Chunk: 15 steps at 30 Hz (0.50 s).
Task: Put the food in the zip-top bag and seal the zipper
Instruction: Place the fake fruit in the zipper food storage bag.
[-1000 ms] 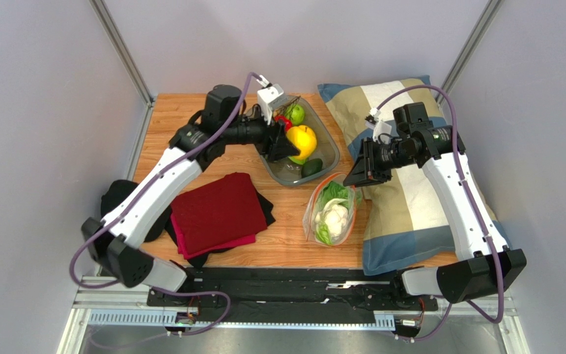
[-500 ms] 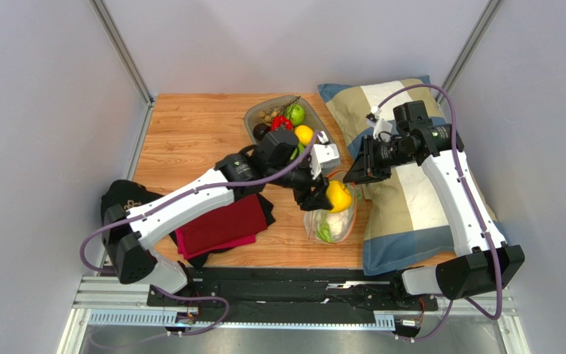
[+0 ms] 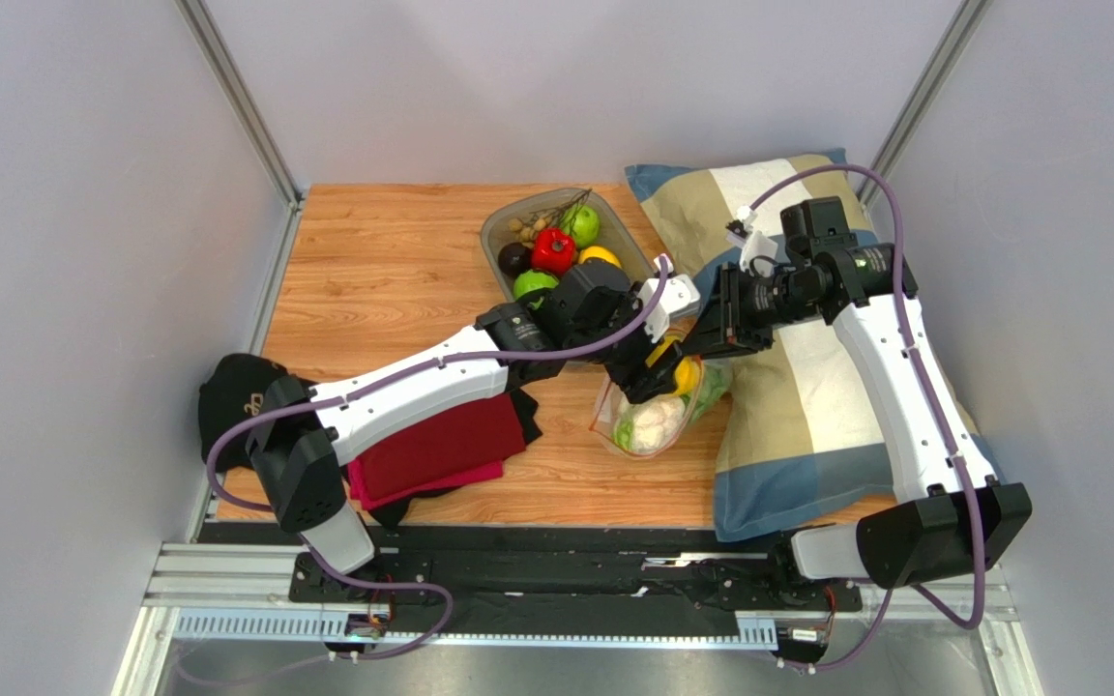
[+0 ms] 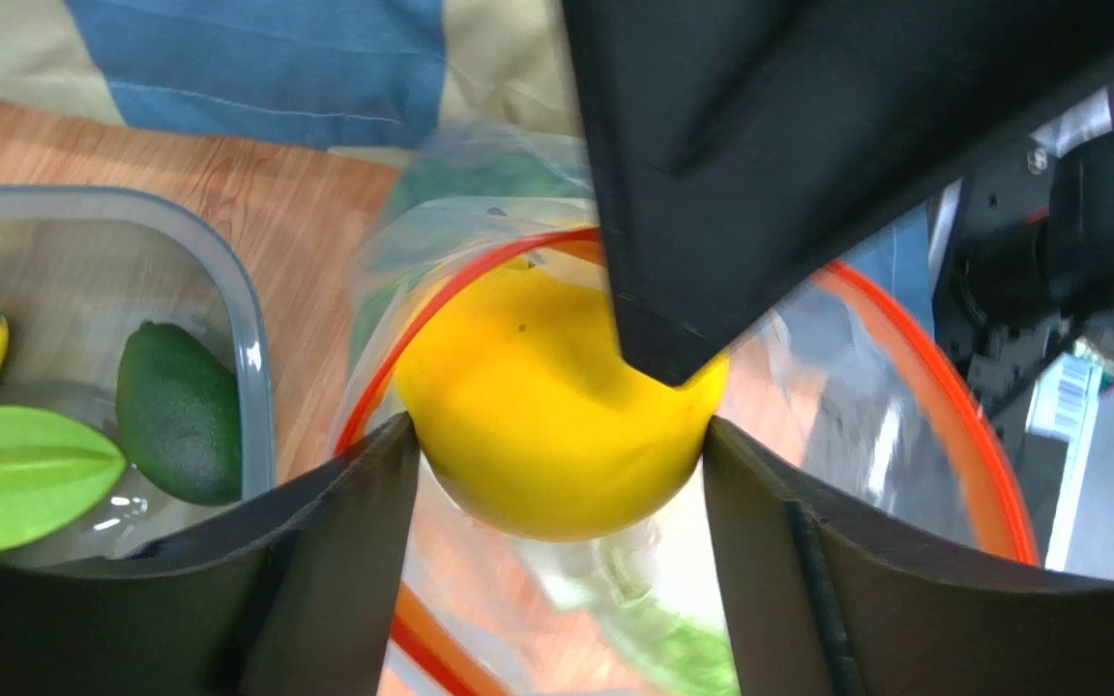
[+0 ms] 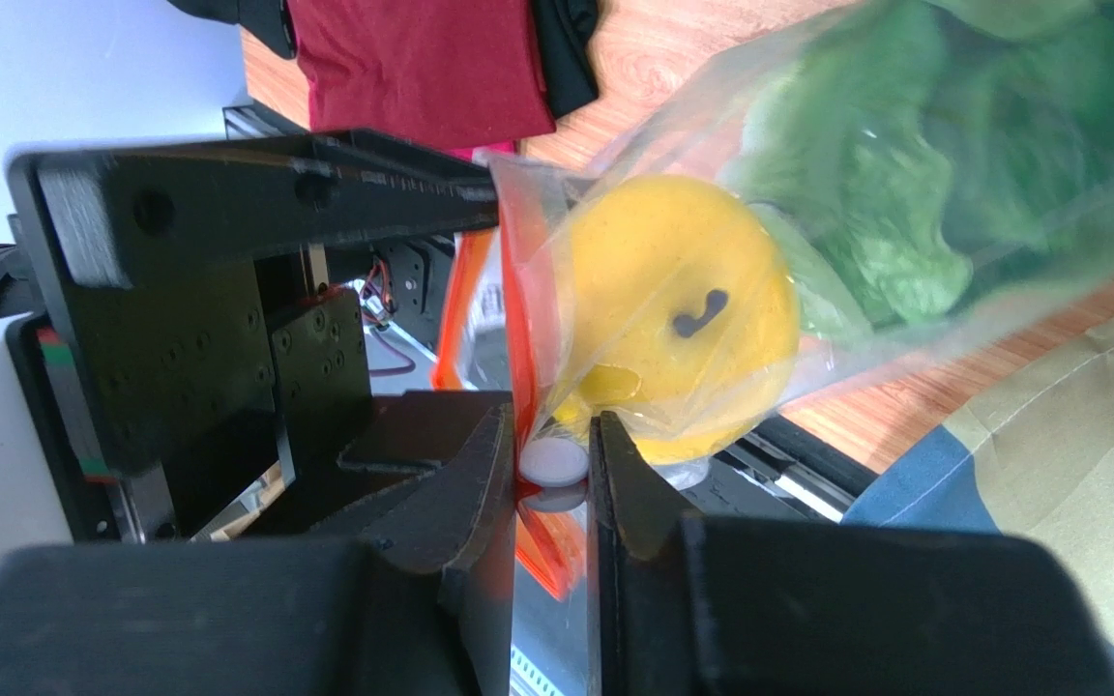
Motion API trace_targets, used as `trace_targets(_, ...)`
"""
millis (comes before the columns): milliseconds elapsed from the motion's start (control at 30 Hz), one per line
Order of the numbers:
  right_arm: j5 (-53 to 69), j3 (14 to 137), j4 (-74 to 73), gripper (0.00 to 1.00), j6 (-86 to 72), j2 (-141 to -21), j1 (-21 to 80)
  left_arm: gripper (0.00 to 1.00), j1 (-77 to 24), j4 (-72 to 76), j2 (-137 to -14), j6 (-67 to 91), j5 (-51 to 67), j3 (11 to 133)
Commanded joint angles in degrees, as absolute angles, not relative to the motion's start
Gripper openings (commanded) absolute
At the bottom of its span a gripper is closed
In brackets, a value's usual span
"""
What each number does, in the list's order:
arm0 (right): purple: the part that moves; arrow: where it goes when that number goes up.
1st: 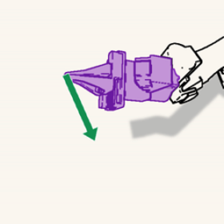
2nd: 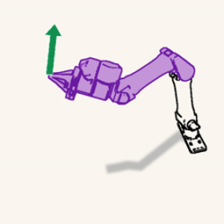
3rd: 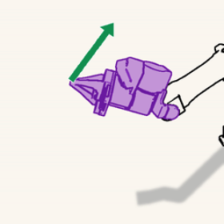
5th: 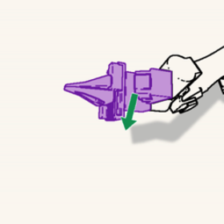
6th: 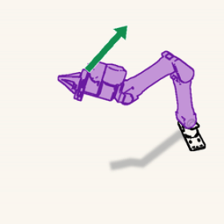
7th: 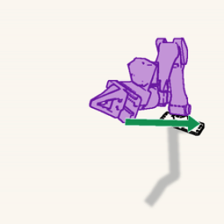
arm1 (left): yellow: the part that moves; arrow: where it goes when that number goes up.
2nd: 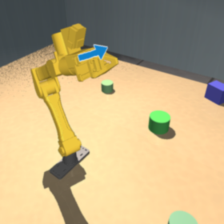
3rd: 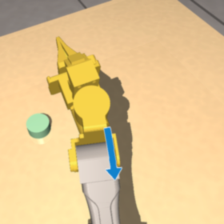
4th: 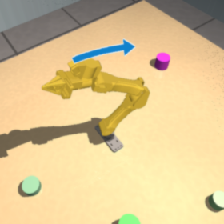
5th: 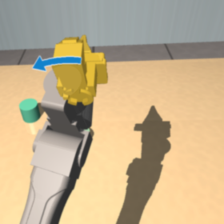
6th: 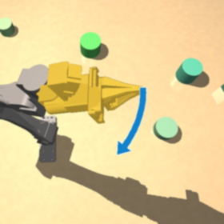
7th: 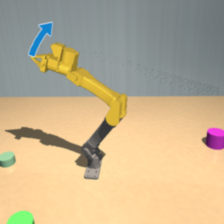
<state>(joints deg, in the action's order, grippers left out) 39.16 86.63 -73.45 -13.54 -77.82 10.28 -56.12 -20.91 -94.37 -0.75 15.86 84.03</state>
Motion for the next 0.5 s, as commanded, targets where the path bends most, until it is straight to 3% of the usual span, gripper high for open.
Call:
trace_targets(0,41.9,86.7,-72.0,0.00,-14.9,-77.4,9.2,0.81,-55.8,-16.9,-96.1,1.0,11.9,85.3)
trace_targets(133,41.7,86.0,-72.0,0.00,-15.2,-77.4,7.2,0.91,-54.3,-20.2,-91.3,0.2,18.5,84.6)
trace_targets(167,41.4,85.8,-72.0,0.00,-15.2,-77.3,6.9,0.99,-53.4,-20.2,-89.8,0.1,19.9,83.2)
trace_targets(267,39.9,85.5,-71.9,0.00,-15.1,-77.4,6.4,0.99,-52.1,-21.9,-83.9,0.1,25.0,81.9)
trace_targets(467,39.6,85.3,-71.4,0.00,-15.5,-77.5,6.2,0.99,-51.8,-32.1,-80.1,-7.2,22.2,82.0)
